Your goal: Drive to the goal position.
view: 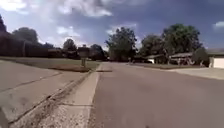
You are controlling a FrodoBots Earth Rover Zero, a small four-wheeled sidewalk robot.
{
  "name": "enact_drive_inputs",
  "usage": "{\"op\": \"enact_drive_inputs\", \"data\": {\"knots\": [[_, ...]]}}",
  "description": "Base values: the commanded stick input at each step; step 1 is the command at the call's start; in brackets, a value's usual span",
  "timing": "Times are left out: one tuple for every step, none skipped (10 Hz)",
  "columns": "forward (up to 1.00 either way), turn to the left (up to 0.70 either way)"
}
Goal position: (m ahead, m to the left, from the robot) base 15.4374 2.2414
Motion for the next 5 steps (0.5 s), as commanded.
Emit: {"op": "enact_drive_inputs", "data": {"knots": [[1.0, 0.0], [1.0, 0.0], [1.0, 0.0], [1.0, 0.0], [1.0, 0.0]]}}
